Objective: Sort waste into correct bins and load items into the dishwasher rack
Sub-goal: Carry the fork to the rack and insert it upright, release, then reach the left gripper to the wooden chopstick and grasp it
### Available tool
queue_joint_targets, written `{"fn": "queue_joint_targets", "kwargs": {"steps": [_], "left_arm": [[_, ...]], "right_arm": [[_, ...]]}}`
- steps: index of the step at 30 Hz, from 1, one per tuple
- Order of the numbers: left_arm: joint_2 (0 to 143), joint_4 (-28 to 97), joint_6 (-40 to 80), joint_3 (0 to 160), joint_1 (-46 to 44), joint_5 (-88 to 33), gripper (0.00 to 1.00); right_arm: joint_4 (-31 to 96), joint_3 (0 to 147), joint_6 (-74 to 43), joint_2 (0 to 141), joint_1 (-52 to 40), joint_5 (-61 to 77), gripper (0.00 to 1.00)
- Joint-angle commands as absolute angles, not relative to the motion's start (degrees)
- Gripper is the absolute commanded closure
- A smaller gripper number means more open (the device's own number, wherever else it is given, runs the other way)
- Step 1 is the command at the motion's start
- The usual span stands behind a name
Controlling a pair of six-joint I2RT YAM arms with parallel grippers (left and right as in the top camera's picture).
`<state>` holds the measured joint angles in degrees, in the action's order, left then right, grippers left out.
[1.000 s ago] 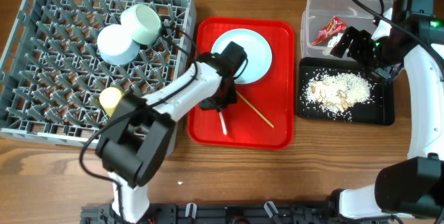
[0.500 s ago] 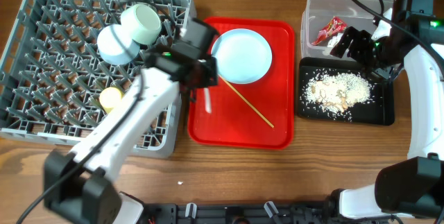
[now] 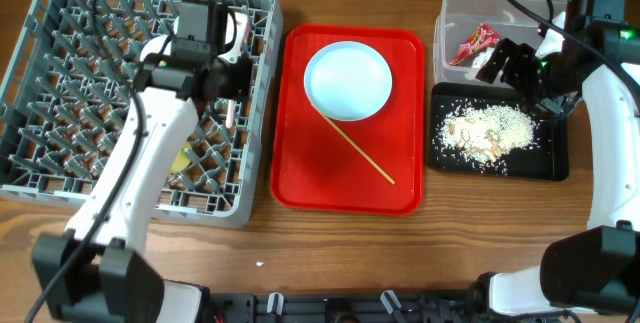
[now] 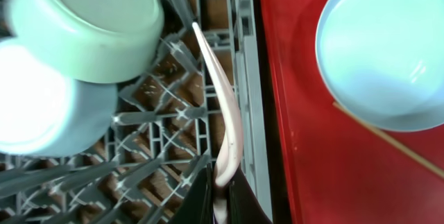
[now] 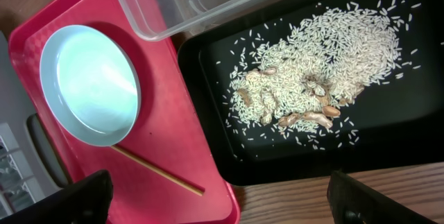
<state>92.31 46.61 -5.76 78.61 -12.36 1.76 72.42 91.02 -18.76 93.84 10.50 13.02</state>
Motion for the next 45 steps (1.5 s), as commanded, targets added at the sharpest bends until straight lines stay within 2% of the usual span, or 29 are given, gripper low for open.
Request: {"fn": "queue_joint_targets", "kwargs": {"steps": [1,6,7,8,9,14,18,22,23,25,28,29,31,32,33,35,37,38,41,45], "left_arm": [[97.0,46.0,-6.8,79.1,-12.2,0.3,0.90],[100.1,45.3,-6.8,79.1,-12.2,0.3,0.85],[100.1,45.0,-6.8,79.1,-12.2,0.3,0.80],[100.1,44.8,-6.8,79.1,-12.2,0.3,0.67],[99.8,44.3,-6.8,79.1,-12.2,0.3,0.64],[98.4,44.2,-4.3,80.2,-12.3,0.2,0.65],[95.7,44.3,1.5,81.0,-13.8,-5.1,0.71],[94.8,44.8,20.0,81.0,-17.8,-10.0,0.73],[95.1,45.3,24.4,81.0,-19.1,-10.0,0.70],[95.8,45.3,30.1,81.0,-22.2,-10.0,0.58],[96.6,42.2,31.6,81.0,-28.1,-12.6,0.05],[96.6,42.0,31.6,81.0,-29.3,-12.3,0.02],[96.6,40.2,31.6,81.0,-32.4,-12.1,0.03],[96.6,39.4,31.6,81.0,-33.5,-11.8,0.07],[96.6,38.5,31.9,81.0,-34.7,-10.6,0.18],[96.8,37.8,35.4,81.0,-36.6,-6.3,0.31],[97.3,39.5,44.8,81.0,-38.2,-0.4,0.39],[97.7,41.0,49.6,81.0,-38.8,0.6,0.46],[98.8,46.0,54.5,83.5,-38.5,-1.1,0.53],[101.8,55.0,54.1,94.5,-38.1,1.5,0.58]], "right_arm": [[72.6,91.4,-18.0,93.2,10.6,13.3,0.00],[72.6,91.4,-18.0,93.2,10.6,13.3,0.00],[72.6,91.4,-18.0,93.2,10.6,13.3,0.00],[72.6,91.4,-18.0,93.2,10.6,13.3,0.00],[72.6,91.4,-18.0,93.2,10.6,13.3,0.00],[72.7,91.4,-18.0,93.2,10.6,13.3,0.00],[72.7,91.4,-18.0,93.2,10.6,13.3,0.00],[72.7,91.4,-18.0,93.2,10.6,13.3,0.00],[72.7,91.4,-18.0,93.2,10.6,13.3,0.00],[72.7,91.4,-18.0,93.2,10.6,13.3,0.00],[72.7,91.4,-18.0,93.2,10.6,13.3,0.00],[72.7,91.4,-18.0,93.2,10.6,13.3,0.00],[72.7,91.4,-18.0,93.2,10.6,13.3,0.00],[72.7,91.4,-17.9,93.2,10.6,13.3,0.00],[72.7,91.4,-18.0,93.2,10.6,13.3,0.00],[72.7,91.4,-17.9,93.2,10.6,13.3,0.00],[72.7,91.4,-17.9,93.2,10.6,13.3,0.00],[72.7,91.4,-17.9,93.2,10.6,13.3,0.00],[72.8,91.4,-17.8,93.2,10.6,13.3,0.00],[72.8,91.4,-17.8,93.2,10.6,13.4,0.00]]}}
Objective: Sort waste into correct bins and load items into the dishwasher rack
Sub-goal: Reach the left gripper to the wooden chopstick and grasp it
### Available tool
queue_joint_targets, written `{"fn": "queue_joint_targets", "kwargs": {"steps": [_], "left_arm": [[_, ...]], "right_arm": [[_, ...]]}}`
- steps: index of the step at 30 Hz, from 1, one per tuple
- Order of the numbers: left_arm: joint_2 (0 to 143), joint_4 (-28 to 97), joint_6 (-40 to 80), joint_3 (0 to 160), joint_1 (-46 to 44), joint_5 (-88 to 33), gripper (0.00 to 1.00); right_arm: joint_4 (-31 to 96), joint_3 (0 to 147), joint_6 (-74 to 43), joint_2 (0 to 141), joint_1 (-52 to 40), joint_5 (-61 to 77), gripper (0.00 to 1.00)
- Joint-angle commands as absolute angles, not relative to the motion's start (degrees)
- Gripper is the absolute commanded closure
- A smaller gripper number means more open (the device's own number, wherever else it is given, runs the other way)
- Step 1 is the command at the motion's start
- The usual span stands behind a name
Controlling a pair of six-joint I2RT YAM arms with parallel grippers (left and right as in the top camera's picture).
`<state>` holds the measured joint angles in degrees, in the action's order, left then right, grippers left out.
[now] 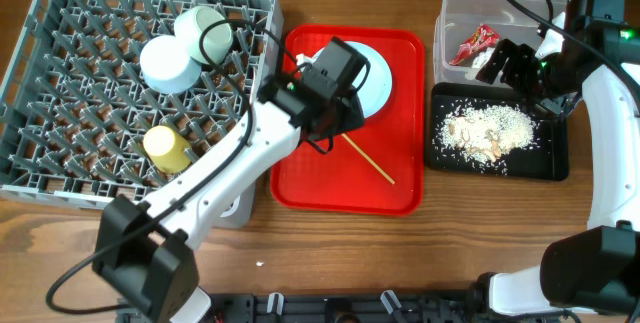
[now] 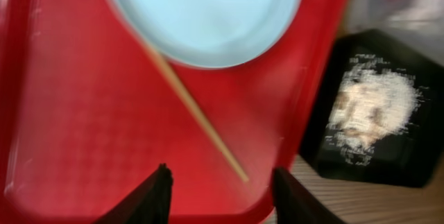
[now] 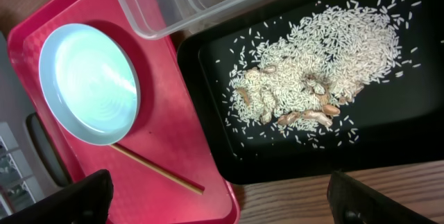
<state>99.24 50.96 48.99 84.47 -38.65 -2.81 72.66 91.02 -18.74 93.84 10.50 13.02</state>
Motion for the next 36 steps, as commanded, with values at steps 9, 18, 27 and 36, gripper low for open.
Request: {"fn": "queue_joint_targets", "kwargs": {"steps": [9,18,27,36], "left_arm": [[114.5,64.2,57.5,108.4,-37.8,0.7,0.48],[123.3,69.2,59.3,107.8,-39.1,-1.1,0.55],[128.0,69.5,59.2,107.6,-39.2,-2.0,0.53],[129.8,68.5,59.4,104.6,-39.8,-2.6,0.54]], "right_arm": [[72.9,91.4,-17.8,93.2,10.6,13.5,0.00],[72.9,91.4,-16.8,93.2,10.6,13.5,0.00],[72.9,91.4,-16.6,93.2,10.6,13.5,0.00],[72.9,91.4,-16.6,93.2,10.6,13.5,0.00]]}}
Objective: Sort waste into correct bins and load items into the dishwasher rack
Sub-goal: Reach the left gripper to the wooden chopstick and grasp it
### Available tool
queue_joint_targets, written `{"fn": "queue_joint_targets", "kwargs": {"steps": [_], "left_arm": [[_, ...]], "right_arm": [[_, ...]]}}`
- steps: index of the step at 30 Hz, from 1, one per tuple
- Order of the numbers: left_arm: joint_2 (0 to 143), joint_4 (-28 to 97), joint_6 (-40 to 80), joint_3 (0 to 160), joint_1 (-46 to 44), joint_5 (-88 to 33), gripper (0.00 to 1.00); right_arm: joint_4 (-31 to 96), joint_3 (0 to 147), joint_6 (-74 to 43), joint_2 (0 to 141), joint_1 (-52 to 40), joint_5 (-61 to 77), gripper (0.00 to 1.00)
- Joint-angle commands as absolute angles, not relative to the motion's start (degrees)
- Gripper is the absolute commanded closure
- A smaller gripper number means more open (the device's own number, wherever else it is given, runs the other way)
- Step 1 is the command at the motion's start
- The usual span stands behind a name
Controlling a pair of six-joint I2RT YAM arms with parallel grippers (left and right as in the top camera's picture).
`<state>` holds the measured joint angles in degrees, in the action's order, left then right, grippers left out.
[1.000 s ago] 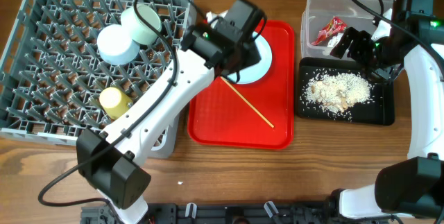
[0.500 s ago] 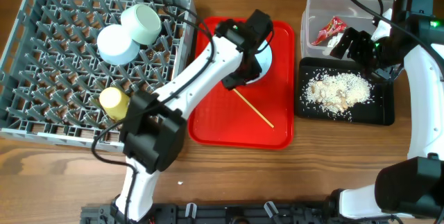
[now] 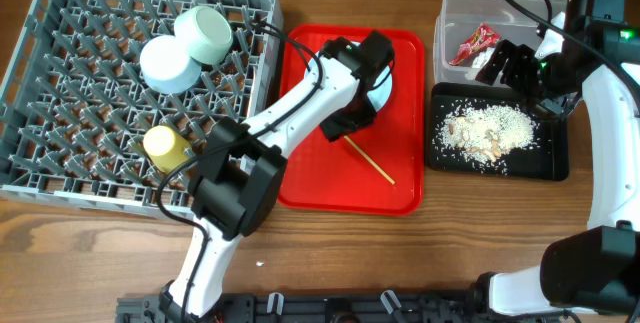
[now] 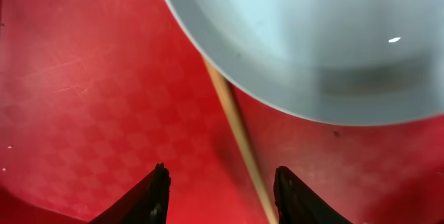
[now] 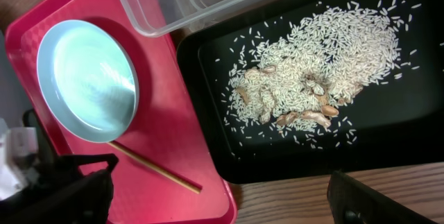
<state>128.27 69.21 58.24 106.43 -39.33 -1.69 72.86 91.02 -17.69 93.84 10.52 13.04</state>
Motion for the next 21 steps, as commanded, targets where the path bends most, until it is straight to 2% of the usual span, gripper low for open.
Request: {"fn": "queue_joint_targets", "kwargs": {"steps": [1,4,15,21], "left_arm": [[129.8,67.9,59.4,104.1,-39.8,-2.8,0.56],[129.9,66.1,59.4,101.9,-39.9,-3.0,0.63],[129.9,57.8,59.4,93.7,-39.9,-3.2,0.66],[129.9,57.5,59.4,93.0,-39.9,-3.6,0.75]], "right_arm": [[72.9,91.4,-16.6,93.2,10.6,13.5,0.00],[72.9,91.4,-16.6,93.2,10.6,13.5,0.01],[72.9,91.4,-16.6,93.2,10.6,13.5,0.00],[72.9,91.4,-16.6,93.2,10.6,13.5,0.00]]}}
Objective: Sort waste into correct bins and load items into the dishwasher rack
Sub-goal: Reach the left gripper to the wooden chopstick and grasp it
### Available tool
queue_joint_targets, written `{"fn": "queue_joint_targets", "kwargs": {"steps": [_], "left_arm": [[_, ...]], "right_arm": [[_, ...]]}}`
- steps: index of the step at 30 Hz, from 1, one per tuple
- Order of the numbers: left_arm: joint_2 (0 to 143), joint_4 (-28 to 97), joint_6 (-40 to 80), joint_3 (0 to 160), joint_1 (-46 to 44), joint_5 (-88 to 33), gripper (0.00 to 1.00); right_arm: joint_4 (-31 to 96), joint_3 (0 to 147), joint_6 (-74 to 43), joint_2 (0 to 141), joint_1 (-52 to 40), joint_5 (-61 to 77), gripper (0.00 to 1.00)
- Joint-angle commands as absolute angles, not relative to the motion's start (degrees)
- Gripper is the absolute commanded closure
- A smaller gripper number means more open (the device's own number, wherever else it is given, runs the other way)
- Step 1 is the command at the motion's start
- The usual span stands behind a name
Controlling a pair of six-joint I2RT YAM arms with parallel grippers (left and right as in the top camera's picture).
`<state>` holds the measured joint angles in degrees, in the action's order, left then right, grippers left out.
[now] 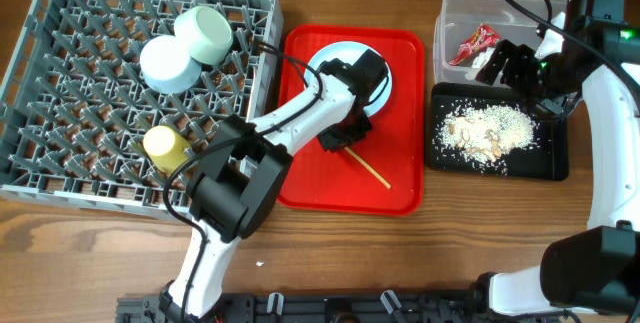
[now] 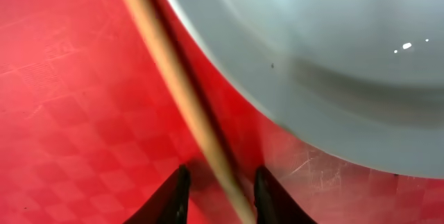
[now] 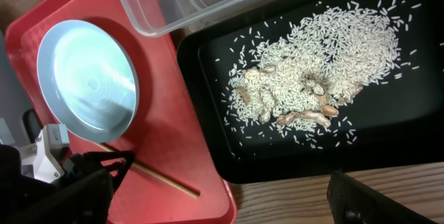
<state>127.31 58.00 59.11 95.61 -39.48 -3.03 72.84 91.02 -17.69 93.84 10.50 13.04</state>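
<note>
A wooden chopstick (image 1: 372, 170) lies on the red tray (image 1: 300, 173), slanting out from under the rim of the light blue plate (image 1: 328, 63). My left gripper (image 1: 342, 143) is low on the tray, at the chopstick's upper end. In the left wrist view the chopstick (image 2: 163, 64) runs between the dark fingertips (image 2: 175, 196) of my left gripper (image 2: 220, 200), beside the plate (image 2: 333, 57). The jaws are narrowed, with a sliver of gap on the left side. My right gripper (image 1: 505, 63) hangs wide open over the bins, holding nothing.
The grey dishwasher rack (image 1: 60, 113) on the left holds a green cup (image 1: 205, 33), a blue cup (image 1: 165, 61) and a yellow cup (image 1: 165, 146). At the right are a clear bin (image 1: 470, 3) with a red wrapper (image 1: 475, 41) and a black tray of rice (image 1: 495, 128).
My left gripper has dropped closer to the tray. Its jaws have narrowed about the chopstick, which now fills the space between the tips. The right arm has not moved.
My left gripper was shut on a pink spoon at the rack's right edge. Then it was open above the red tray with the spoon gone from it. It later hovered low over the chopstick by the plate's rim, and now straddles it with narrowed jaws.
</note>
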Motion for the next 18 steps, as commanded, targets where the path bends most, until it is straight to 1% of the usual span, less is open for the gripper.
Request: {"fn": "queue_joint_targets", "kwargs": {"steps": [1,2,5,7,10,15,18], "left_arm": [[129.9,57.4,59.4,93.0,-39.9,-3.7,0.76],[129.9,57.4,59.4,93.0,-39.9,-4.0,0.79],[129.9,57.4,59.4,93.0,-39.9,-4.1,0.84],[129.9,57.4,59.4,93.0,-39.9,-4.6,0.91],[129.9,57.4,59.4,93.0,-39.9,-5.1,0.93],[129.9,57.4,59.4,93.0,-39.9,-5.1,0.93],[129.9,57.6,59.4,93.0,-39.9,-5.1,0.96]], "right_arm": [[72.9,91.4,-16.6,93.2,10.6,13.5,0.00],[72.9,91.4,-16.6,93.2,10.6,13.5,0.00],[72.9,91.4,-16.6,93.2,10.6,13.5,0.00],[72.9,91.4,-16.6,93.2,10.6,13.5,0.00],[72.9,91.4,-16.6,93.2,10.6,13.5,0.00],[72.9,91.4,-16.6,93.2,10.6,13.5,0.00],[72.9,91.4,-16.6,93.2,10.6,13.5,0.00]]}}
